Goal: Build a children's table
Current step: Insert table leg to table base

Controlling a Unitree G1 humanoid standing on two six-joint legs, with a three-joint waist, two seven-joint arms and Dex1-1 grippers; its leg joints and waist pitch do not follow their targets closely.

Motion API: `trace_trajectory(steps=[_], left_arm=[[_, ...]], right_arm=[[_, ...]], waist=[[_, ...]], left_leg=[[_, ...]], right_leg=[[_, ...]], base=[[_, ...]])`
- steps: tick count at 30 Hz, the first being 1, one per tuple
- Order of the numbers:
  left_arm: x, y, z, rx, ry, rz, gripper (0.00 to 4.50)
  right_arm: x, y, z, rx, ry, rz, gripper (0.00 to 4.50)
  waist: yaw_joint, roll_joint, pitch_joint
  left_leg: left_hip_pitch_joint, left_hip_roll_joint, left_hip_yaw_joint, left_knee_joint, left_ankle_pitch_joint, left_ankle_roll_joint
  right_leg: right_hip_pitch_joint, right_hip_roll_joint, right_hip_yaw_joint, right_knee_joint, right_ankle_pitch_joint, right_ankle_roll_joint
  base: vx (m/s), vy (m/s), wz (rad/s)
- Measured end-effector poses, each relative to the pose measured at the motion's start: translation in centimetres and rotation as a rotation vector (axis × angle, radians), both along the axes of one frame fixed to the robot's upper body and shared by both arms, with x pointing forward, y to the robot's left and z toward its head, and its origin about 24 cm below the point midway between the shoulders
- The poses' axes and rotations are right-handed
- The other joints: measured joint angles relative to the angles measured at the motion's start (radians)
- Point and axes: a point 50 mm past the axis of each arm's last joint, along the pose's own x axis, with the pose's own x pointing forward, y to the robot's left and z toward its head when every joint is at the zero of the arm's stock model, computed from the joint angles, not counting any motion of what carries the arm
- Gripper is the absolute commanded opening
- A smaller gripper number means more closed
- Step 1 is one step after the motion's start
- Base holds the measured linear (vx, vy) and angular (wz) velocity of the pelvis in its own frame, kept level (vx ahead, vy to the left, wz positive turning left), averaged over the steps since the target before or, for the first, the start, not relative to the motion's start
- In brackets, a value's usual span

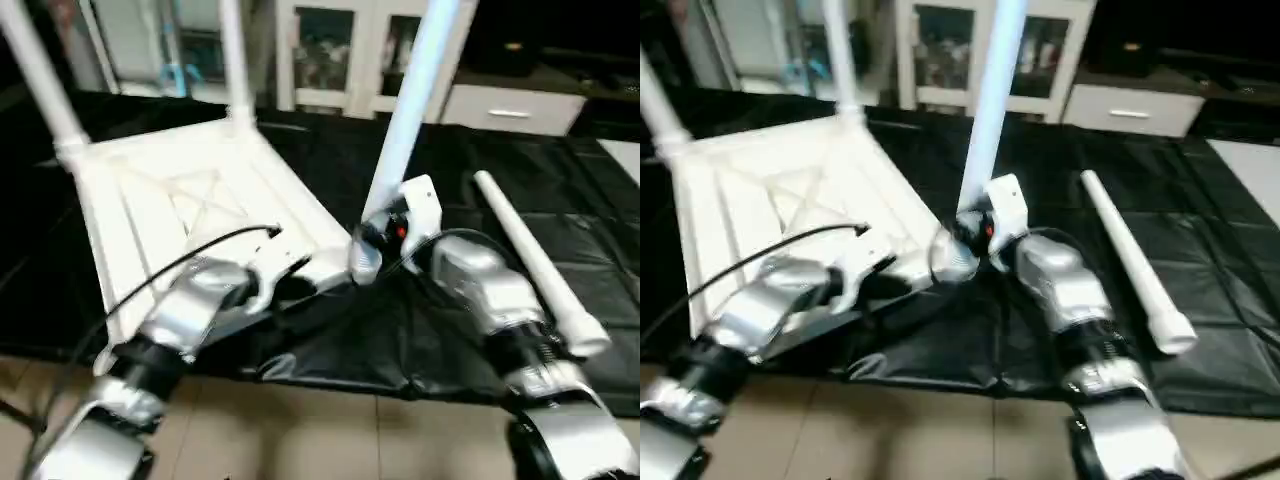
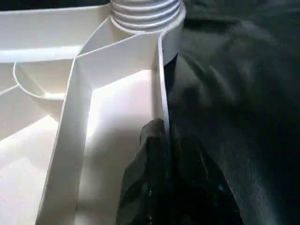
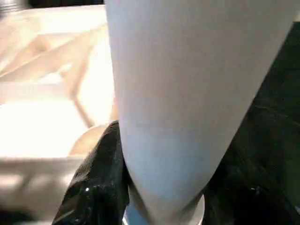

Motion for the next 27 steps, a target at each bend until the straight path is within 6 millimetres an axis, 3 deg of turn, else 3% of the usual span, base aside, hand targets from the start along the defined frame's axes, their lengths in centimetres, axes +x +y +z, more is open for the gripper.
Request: trace_trajectory(steps=[5, 9, 17, 26, 27], left_arm=[[0.5, -2.5, -0.2, -0.010, -0.001, 0.121, 0.00], [0.8, -4.3, -0.3, -0.012, -0.030, 0.188, 0.00], [1.1, -4.8, 0.2, -0.032, -0.042, 0.235, 0.00], [1.1, -4.7, 0.2, -0.029, -0.043, 0.237, 0.00], [1.1, -4.7, 0.2, -0.029, -0.043, 0.237, 0.00]], right_arm=[[1.2, 1.1, 0.2, -0.055, -0.017, -0.172, 1.84], [1.9, 1.5, 0.4, -0.091, -0.035, -0.297, 1.84], [2.4, 2.0, 0.9, -0.072, -0.056, -0.385, 1.84], [2.4, 2.1, 0.6, -0.040, -0.063, -0.387, 1.84], [2.4, 2.1, 0.6, -0.036, -0.063, -0.386, 2.19]], waist=[[-0.020, 0.000, 0.000], [-0.022, -0.001, 0.000], [-0.021, -0.002, -0.001], [-0.022, -0.002, -0.001], [-0.022, -0.002, -0.001]], left_leg=[[-0.001, -0.001, -0.003, 0.000, 0.000, 0.000], [-0.003, -0.001, -0.003, -0.001, 0.000, 0.000], [-0.010, 0.000, -0.002, -0.006, -0.002, -0.003], [-0.009, 0.001, -0.001, -0.006, -0.002, -0.003], [-0.009, 0.001, -0.001, -0.006, -0.002, -0.003]], right_leg=[[-0.002, 0.001, 0.000, 0.000, 0.001, -0.001], [-0.004, 0.001, 0.000, 0.000, 0.006, -0.004], [-0.014, 0.003, 0.000, 0.002, 0.012, -0.005], [-0.014, 0.003, 0.000, 0.002, 0.012, -0.005], [-0.014, 0.003, 0.000, 0.002, 0.012, -0.005]], base=[[0.000, 0.000, 0.00], [0.000, 0.000, 0.00], [0.000, 0.000, 0.00], [0.000, 0.000, 0.00], [0.000, 0.000, 0.00]])
